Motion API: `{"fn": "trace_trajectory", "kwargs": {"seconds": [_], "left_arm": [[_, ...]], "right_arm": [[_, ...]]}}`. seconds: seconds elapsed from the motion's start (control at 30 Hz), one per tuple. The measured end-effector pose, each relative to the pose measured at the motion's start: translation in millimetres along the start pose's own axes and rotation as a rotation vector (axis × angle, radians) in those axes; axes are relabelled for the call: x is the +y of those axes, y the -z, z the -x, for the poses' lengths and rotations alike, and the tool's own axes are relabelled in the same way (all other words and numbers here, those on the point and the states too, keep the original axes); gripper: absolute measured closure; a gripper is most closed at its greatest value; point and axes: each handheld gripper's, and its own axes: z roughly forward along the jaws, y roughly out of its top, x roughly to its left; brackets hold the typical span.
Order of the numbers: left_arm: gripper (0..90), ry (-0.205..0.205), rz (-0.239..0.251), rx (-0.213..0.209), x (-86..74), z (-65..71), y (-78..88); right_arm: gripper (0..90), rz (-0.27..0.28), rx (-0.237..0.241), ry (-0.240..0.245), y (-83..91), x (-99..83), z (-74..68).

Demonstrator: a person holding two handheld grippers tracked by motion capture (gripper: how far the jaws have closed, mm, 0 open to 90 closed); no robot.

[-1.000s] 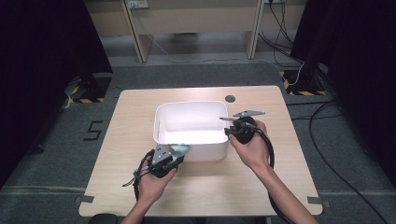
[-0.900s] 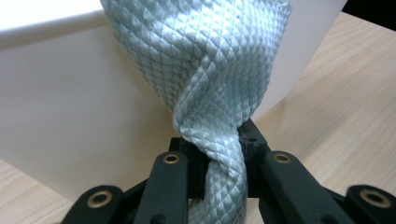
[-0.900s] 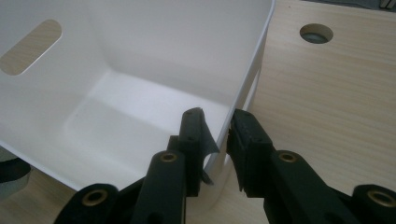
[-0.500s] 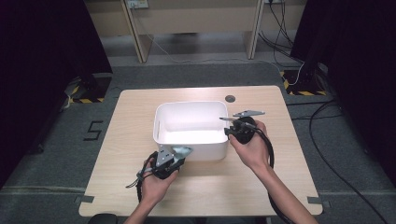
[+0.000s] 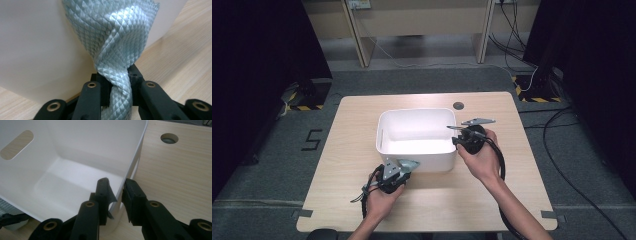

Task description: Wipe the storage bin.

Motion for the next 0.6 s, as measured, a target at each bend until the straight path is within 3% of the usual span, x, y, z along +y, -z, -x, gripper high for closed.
{"fn": "trace_trajectory", "kwargs": {"seconds": [0.6], "left_arm": [[77.1, 0.011, -0.018, 0.003, -4.7, -0.7, -7.0]], "right_arm": [[74.2, 0.000, 0.000, 0.002, -0.3, 0.1, -0.9]]}}
